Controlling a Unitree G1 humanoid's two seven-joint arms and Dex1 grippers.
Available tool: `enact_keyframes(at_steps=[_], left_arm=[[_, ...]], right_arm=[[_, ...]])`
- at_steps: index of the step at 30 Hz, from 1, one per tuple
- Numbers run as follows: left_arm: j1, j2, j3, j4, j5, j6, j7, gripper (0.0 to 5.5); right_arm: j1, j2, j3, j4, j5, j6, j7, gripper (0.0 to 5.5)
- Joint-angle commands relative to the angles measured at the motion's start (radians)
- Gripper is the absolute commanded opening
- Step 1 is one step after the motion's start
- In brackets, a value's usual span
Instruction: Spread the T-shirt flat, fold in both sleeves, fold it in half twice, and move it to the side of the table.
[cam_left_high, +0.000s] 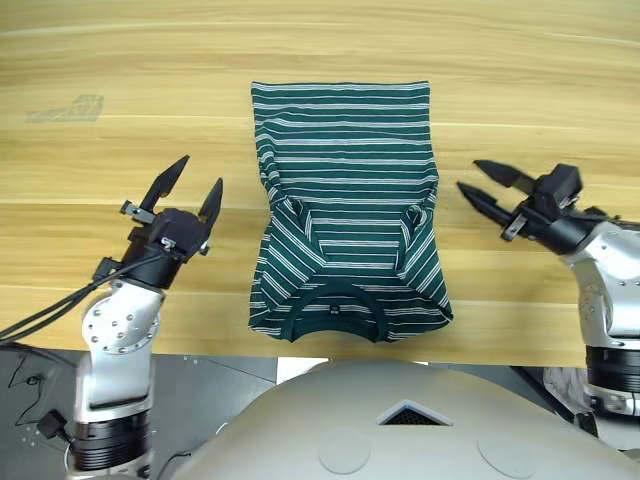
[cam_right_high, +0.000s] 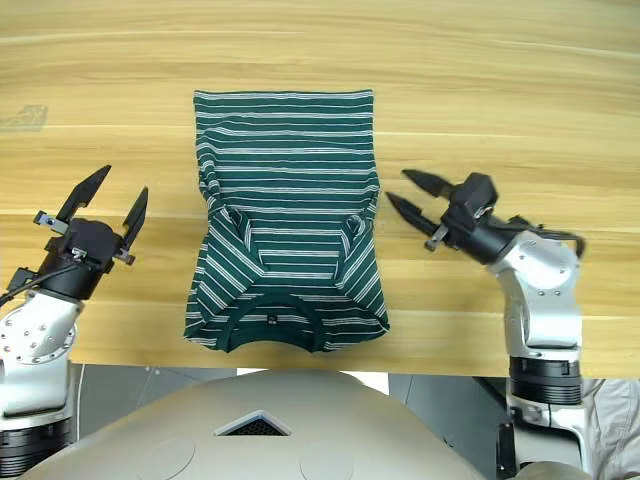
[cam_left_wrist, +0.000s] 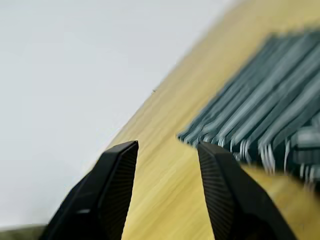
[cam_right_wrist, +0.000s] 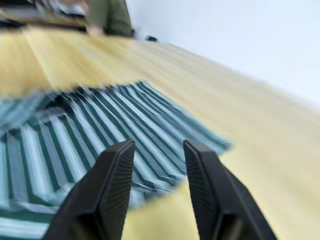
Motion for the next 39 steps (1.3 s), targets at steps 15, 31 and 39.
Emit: enact_keyframes(at_steps=[15, 31, 39], left_arm=[[0.249, 0.348, -0.004, 0.215, 0.318, -0.432, -0.133, 2.21], [0.071, 0.387, -0.247, 0.185, 0.331, -0.445, -0.220, 2.21], [0.056, 0.408, -0.292, 0.193, 0.330, -0.437, -0.234, 1.89]], right_arm=[[-0.089, -0.326, 0.151, 0.590, -0.954, -1.217, -0.365, 4.18], [-0.012, -0.359, 0.448, 0.432, -0.793, -1.049, -0.318, 4.18], [0.002, -0.393, 0.519, 0.390, -0.756, -0.981, -0.306, 3.84]])
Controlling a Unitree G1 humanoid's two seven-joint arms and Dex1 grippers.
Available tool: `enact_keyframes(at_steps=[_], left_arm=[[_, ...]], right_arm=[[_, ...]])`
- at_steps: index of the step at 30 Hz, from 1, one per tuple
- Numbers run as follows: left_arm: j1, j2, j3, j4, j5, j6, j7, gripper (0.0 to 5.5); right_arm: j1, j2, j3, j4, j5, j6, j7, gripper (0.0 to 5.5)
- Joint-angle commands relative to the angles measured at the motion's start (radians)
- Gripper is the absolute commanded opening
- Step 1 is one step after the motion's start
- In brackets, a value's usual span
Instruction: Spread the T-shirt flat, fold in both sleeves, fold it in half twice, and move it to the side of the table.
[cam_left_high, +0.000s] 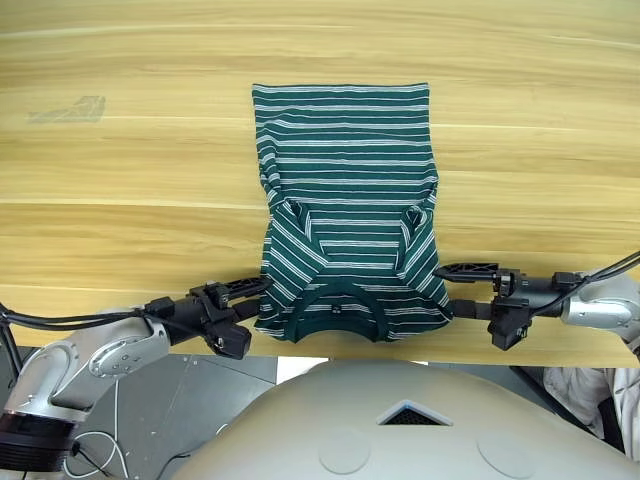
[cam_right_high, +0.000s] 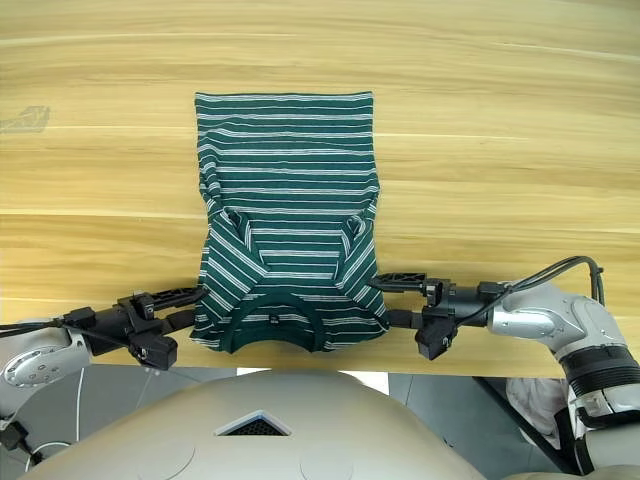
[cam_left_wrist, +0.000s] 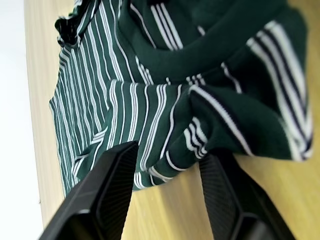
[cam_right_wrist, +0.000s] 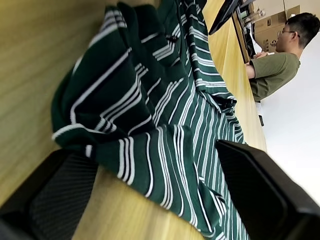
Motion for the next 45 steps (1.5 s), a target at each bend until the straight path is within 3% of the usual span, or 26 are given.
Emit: enact_keyframes(at_steps=[1, 11, 19, 23, 28, 31, 34, 45], left_arm=[[0.017, 0.025, -0.039, 0.030, 0.043, 0.016, -0.045, 1.70], [0.013, 0.035, -0.049, 0.032, 0.042, 0.028, -0.036, 0.05], [0.011, 0.030, -0.049, 0.042, 0.025, 0.038, -0.036, 0.00], [0.007, 0.031, -0.017, 0.054, -0.055, 0.092, -0.054, 0.00], [0.099, 0.075, 0.034, -0.014, -0.287, 0.253, -0.190, 0.00], [0.194, 0.113, 0.104, -0.137, -0.489, 0.410, -0.315, 0.00], [0.246, 0.128, 0.209, -0.199, -0.581, 0.480, -0.395, 0.00], [0.259, 0.044, 0.502, -0.393, -0.867, 0.689, -0.560, 0.00]], right_arm=[[0.040, -0.034, 0.068, 0.028, -0.081, 0.071, 0.097, 3.62], [0.037, -0.031, 0.094, 0.020, -0.078, 0.104, 0.080, 1.63], [0.039, -0.036, 0.132, 0.010, 0.008, 0.165, 0.130, 0.11], [0.022, -0.036, 0.149, -0.053, 0.152, 0.269, 0.209, 0.05], [0.072, -0.109, 0.175, -0.251, 0.551, 0.634, 0.449, 0.05], [0.076, -0.186, 0.112, -0.410, 0.829, 0.890, 0.576, 0.05], [0.080, -0.206, 0.005, -0.478, 0.989, 1.023, 0.618, 0.05], [0.208, -0.169, -0.242, -0.652, 1.142, 1.190, 0.690, 0.05]])
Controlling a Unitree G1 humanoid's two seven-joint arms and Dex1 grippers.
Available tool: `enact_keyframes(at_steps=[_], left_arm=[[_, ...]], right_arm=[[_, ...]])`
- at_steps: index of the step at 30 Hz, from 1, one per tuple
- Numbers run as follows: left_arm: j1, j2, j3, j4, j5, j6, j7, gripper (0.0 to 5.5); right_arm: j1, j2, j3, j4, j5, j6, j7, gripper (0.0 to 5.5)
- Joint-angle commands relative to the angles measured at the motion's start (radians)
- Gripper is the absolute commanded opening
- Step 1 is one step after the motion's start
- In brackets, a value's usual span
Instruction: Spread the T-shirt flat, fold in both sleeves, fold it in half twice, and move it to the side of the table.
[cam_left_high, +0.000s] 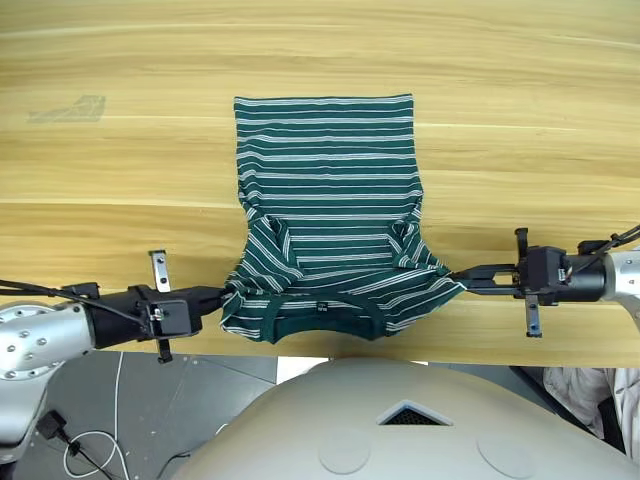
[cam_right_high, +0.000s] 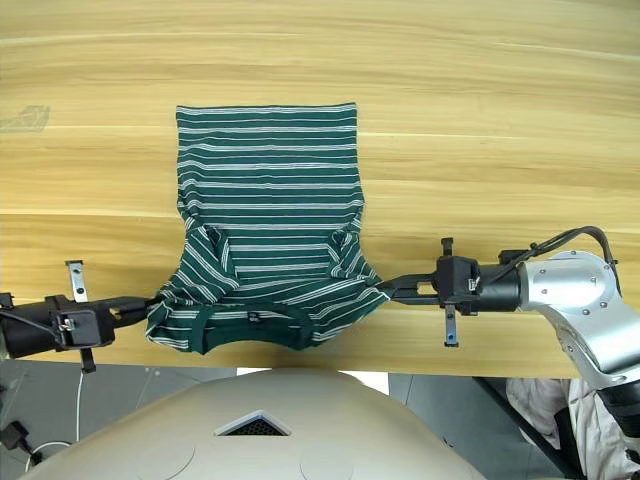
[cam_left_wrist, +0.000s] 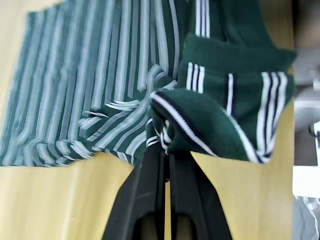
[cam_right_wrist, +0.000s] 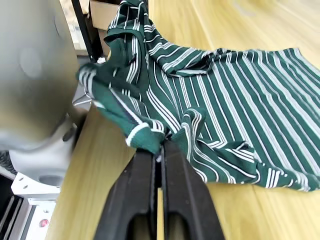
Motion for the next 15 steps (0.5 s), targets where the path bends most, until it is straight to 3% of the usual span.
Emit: enact_keyframes(at_steps=[1, 7, 15], left_arm=[[0.027, -0.036, 0.054, -0.057, -0.047, 0.055, -0.048, 0.00], [0.079, -0.096, 0.095, -0.131, -0.073, 0.104, -0.106, 0.00], [0.200, -0.206, 0.257, -0.213, -0.133, 0.135, -0.200, 0.00]], right_arm=[[0.041, 0.019, -0.060, -0.041, -0.012, 0.025, 0.019, 0.05], [0.147, 0.034, -0.174, -0.130, 0.001, 0.049, 0.044, 0.05], [0.314, 0.064, -0.355, -0.235, -0.021, 0.060, 0.086, 0.05]])
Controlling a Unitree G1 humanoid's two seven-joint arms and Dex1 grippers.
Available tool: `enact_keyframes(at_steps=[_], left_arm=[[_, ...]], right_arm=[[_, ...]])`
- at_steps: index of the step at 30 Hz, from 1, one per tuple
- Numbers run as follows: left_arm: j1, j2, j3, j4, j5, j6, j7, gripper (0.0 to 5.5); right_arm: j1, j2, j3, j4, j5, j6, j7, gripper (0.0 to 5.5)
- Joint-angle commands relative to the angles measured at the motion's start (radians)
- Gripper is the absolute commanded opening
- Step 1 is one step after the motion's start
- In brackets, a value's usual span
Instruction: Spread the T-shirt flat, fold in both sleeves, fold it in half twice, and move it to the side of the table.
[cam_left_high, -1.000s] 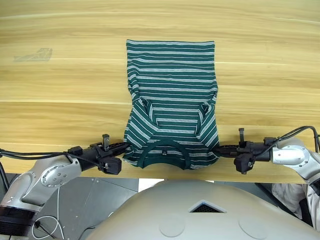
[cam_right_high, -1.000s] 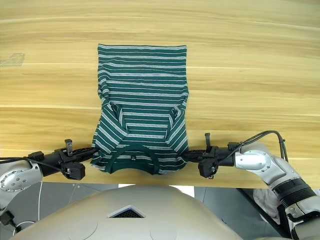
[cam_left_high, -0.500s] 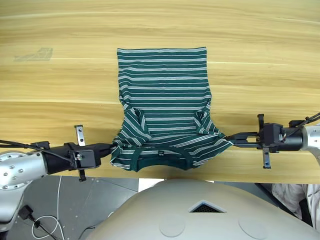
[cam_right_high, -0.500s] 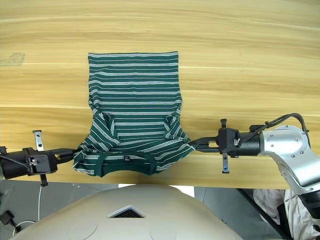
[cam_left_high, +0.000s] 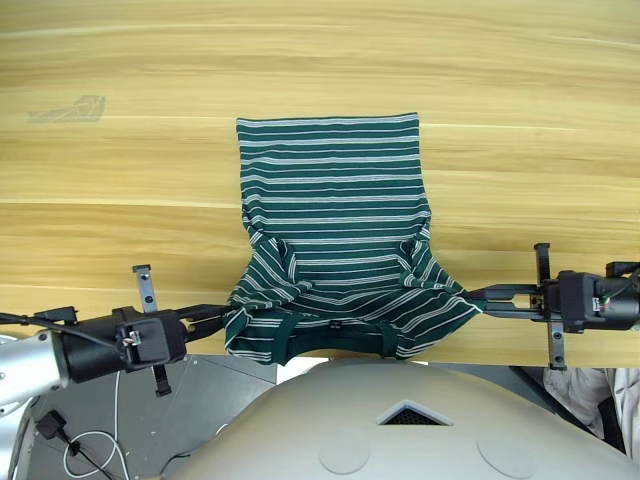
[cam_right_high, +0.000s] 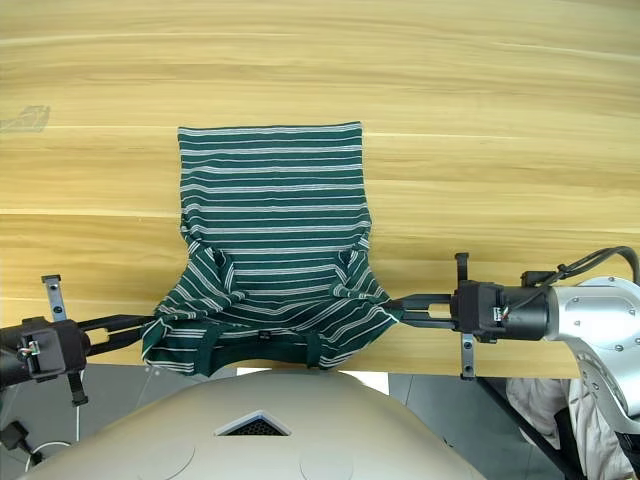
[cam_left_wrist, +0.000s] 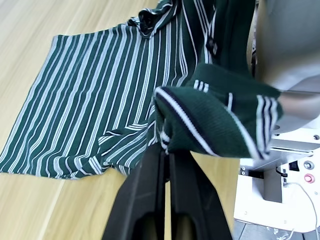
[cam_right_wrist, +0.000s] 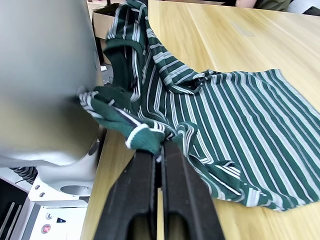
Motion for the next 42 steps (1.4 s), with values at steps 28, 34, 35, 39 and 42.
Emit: enact_keyframes(at_steps=[28, 34, 35, 39, 42], left_arm=[[-1.192, -0.234, -0.637, 1.018, 0.436, -0.160, 0.464, 0.00], [-1.256, -0.284, -0.666, 1.145, 0.463, -0.201, 0.533, 0.31], [-1.264, -0.297, -0.667, 1.162, 0.465, -0.206, 0.553, 0.46], [-1.366, -0.378, -0.661, 1.350, 0.530, -0.228, 0.774, 1.07], [-1.433, -0.438, -0.652, 1.510, 0.542, -0.250, 0.903, 1.69]], right_arm=[[-1.101, 0.652, 0.346, 1.245, -0.620, -0.339, -0.268, 0.05], [-1.132, 0.686, 0.351, 1.368, -0.670, -0.385, -0.315, 0.67], [-1.147, 0.693, 0.339, 1.393, -0.673, -0.390, -0.339, 0.87], [-1.232, 0.700, 0.285, 1.547, -0.759, -0.385, -0.673, 1.29], [-1.242, 0.697, 0.284, 1.635, -0.814, -0.383, -0.837, 1.29]])
